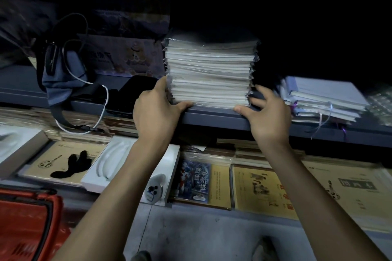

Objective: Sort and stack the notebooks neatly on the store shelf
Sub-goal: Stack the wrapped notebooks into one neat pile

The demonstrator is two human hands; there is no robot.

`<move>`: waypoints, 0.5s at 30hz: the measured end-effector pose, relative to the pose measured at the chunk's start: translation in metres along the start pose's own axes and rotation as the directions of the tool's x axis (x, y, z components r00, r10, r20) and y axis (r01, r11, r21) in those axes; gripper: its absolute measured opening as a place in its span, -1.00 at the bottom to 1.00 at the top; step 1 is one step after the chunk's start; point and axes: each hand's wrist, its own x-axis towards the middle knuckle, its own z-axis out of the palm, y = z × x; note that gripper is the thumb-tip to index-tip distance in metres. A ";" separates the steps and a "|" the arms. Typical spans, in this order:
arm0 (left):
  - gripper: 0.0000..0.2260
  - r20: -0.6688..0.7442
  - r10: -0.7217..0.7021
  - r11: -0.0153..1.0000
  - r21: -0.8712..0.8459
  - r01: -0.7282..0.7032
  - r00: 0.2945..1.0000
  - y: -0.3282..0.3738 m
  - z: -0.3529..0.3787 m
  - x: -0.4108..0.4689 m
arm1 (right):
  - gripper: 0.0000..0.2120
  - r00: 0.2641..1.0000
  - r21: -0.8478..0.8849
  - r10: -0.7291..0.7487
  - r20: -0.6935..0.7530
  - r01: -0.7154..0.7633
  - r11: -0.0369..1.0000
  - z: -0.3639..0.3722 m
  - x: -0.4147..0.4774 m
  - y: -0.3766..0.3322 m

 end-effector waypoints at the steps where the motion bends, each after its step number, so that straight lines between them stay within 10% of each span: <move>1: -0.48 -0.005 -0.008 1.000 0.014 0.008 1.000 0.000 0.000 0.000 | -0.23 1.000 0.006 0.005 -0.007 -0.005 1.000 0.001 0.000 0.001; 15: -0.52 -0.007 -0.148 0.988 -0.033 0.148 0.989 0.002 0.015 0.005 | -0.36 0.992 -0.109 -0.005 -0.124 -0.009 0.994 0.016 0.003 -0.001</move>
